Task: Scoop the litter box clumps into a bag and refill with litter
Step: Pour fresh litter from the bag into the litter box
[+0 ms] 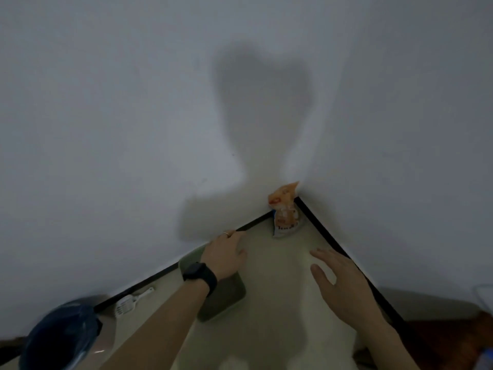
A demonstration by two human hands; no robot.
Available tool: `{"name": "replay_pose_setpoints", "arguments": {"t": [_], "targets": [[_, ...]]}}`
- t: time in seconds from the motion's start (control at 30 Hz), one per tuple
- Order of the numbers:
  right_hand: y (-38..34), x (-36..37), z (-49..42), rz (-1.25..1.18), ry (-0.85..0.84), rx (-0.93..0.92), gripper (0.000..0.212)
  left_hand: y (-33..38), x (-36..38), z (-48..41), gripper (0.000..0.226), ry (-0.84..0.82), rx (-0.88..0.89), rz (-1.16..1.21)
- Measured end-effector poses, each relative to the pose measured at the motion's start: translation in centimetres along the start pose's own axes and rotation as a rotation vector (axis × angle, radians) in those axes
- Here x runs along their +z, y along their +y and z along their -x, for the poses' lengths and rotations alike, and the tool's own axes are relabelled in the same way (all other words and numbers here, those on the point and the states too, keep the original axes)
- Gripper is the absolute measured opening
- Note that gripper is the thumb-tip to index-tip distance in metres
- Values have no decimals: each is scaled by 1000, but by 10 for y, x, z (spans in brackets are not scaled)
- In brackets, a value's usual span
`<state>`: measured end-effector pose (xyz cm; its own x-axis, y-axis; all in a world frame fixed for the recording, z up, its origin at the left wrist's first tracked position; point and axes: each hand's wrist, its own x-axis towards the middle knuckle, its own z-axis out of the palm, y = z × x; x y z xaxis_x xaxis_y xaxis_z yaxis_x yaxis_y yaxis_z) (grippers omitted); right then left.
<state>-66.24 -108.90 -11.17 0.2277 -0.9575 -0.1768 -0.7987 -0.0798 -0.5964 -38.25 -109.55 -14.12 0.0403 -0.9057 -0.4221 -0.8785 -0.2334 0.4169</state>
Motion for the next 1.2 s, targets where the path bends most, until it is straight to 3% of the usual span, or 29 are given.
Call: {"name": "replay_pose_setpoints", "arguments": {"t": [0.27, 0.63, 0.93, 1.2], "targets": [[86, -16, -97, 51, -154, 48, 45, 45, 34, -127, 60, -155, -65, -23], [199, 12, -344, 27, -316, 179, 51, 79, 94, -414, 69, -316, -255, 93], [310, 147, -529, -36, -459, 190, 53, 32, 211, -583, 86, -133, -679, 507], [364, 312, -659, -257, -393, 318, 55, -44, 306, -683, 80, 66, -717, 604]]}}
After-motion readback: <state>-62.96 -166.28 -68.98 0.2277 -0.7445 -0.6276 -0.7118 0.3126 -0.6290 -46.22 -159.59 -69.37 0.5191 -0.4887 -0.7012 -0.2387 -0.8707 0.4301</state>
